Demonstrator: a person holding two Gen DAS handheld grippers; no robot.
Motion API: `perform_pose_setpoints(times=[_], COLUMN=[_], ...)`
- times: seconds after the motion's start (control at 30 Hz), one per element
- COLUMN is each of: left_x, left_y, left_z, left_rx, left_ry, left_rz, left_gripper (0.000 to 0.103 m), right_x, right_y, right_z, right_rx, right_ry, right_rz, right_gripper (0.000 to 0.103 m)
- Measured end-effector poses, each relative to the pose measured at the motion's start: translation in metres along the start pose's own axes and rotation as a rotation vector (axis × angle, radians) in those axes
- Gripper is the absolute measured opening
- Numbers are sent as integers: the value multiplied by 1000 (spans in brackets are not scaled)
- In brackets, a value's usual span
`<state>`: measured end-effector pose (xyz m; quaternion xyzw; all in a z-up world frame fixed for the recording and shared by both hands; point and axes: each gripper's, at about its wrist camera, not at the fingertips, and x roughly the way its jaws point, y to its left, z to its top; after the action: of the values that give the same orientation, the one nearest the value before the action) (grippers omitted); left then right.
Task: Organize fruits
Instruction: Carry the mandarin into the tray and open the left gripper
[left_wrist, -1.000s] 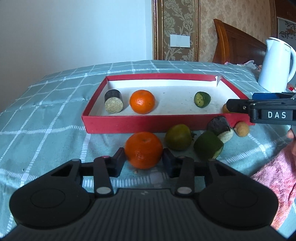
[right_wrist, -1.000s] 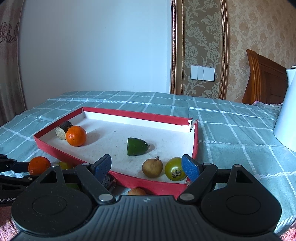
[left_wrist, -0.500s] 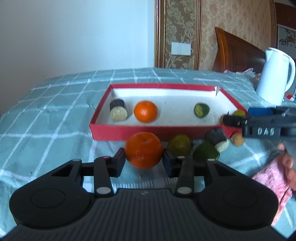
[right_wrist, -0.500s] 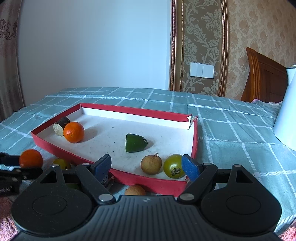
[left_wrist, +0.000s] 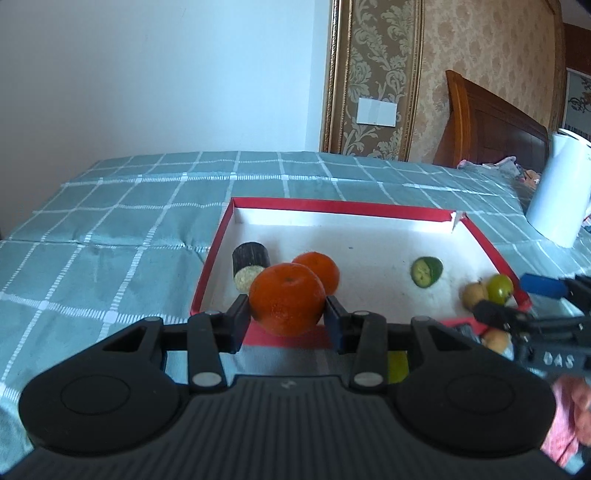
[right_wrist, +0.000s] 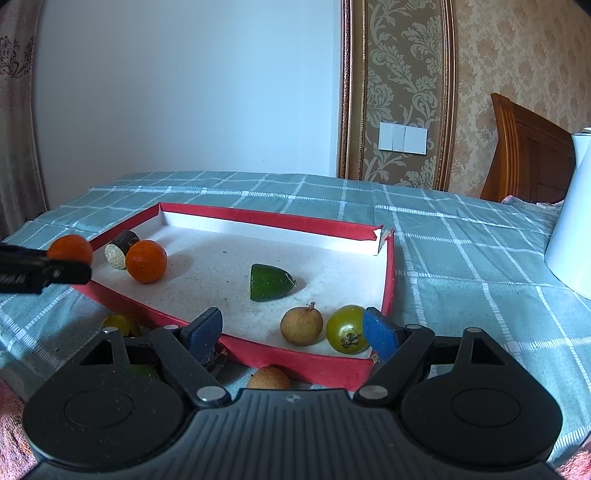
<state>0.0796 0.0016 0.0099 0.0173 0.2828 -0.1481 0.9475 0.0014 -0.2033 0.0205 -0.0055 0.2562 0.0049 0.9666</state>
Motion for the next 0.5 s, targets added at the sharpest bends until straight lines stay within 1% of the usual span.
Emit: perform_pose_setpoints(times=[0.2, 0.5], left_x=[21, 48], left_y=[0, 5], left_z=[7, 5], left_rx=[3, 2], left_ry=[27, 64], left_rz=[8, 18], left_gripper=[39, 39], right_x=[-1, 0], right_y=[-1, 2], right_z=[0, 0], right_rx=[2, -6], right_ry=[0, 3], right_rz=[4, 15], right_gripper=[83, 83])
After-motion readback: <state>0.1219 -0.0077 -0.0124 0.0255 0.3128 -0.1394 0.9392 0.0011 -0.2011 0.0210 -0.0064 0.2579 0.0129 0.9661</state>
